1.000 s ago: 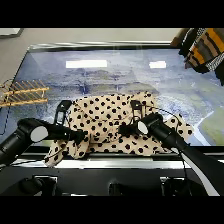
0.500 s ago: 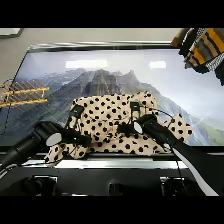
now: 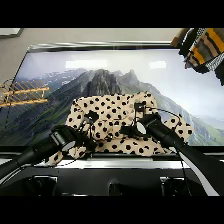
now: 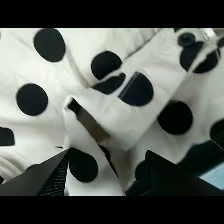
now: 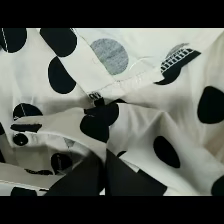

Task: Fold the clothes and pants, and hang the long-sleeved shirts on hangers.

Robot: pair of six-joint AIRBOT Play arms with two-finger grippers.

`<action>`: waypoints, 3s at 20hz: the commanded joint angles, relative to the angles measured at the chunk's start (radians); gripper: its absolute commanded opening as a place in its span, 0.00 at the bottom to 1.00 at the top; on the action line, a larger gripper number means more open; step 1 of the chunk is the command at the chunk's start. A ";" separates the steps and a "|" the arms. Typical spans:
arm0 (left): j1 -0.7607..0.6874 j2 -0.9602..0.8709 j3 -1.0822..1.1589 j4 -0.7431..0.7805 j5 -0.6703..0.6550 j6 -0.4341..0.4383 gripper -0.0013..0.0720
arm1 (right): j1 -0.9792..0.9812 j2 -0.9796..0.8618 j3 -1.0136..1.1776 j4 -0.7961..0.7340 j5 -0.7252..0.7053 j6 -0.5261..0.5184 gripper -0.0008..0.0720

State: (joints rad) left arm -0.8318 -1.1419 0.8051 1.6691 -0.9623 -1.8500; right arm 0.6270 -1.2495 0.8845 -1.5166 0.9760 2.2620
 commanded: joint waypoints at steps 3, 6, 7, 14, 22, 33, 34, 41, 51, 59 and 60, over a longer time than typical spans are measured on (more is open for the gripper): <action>-0.009 -0.027 0.000 0.070 0.112 -0.124 0.76 | 0.001 0.005 0.000 0.067 0.024 0.013 0.04; -0.011 -0.061 0.000 0.066 0.121 -0.125 0.76 | 0.001 0.005 0.001 0.089 0.025 0.013 0.04; -0.011 -0.066 0.000 0.067 0.114 -0.125 0.76 | 0.001 0.005 0.001 0.092 0.025 0.013 0.04; -0.009 -0.095 0.000 0.066 0.143 -0.138 0.08 | 0.001 0.034 0.001 0.091 0.029 0.033 0.04; 0.094 -0.080 0.179 -0.066 -0.033 -0.051 0.04 | -0.036 0.168 0.036 -0.034 0.210 0.136 0.04; 0.198 0.073 0.447 -0.522 -0.251 0.022 0.04 | -0.233 -0.146 0.948 0.106 0.332 -0.226 0.04; 0.189 0.093 0.447 -0.548 -0.252 0.003 0.04 | -0.211 -0.196 1.051 0.111 0.366 -0.243 0.04; -0.053 0.128 0.418 -0.563 -0.130 -0.215 0.04 | -0.110 -0.248 1.205 0.010 0.664 -0.352 0.04; -0.144 -0.243 0.332 -0.655 0.082 -0.205 0.04 | -0.112 -0.187 0.586 -0.193 0.419 -0.276 0.04; -0.094 -0.333 0.335 -0.665 0.066 -0.117 0.45 | -0.112 -0.185 0.334 -0.179 0.174 -0.100 0.34; -0.072 -0.328 0.337 -0.677 0.045 -0.084 0.58 | -0.112 -0.177 0.334 -0.175 0.183 -0.109 0.59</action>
State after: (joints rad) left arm -0.9390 -1.4609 1.1389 1.0092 -0.8886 -1.9923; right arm 0.5137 -1.4338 1.2568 -1.7050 1.2026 2.1201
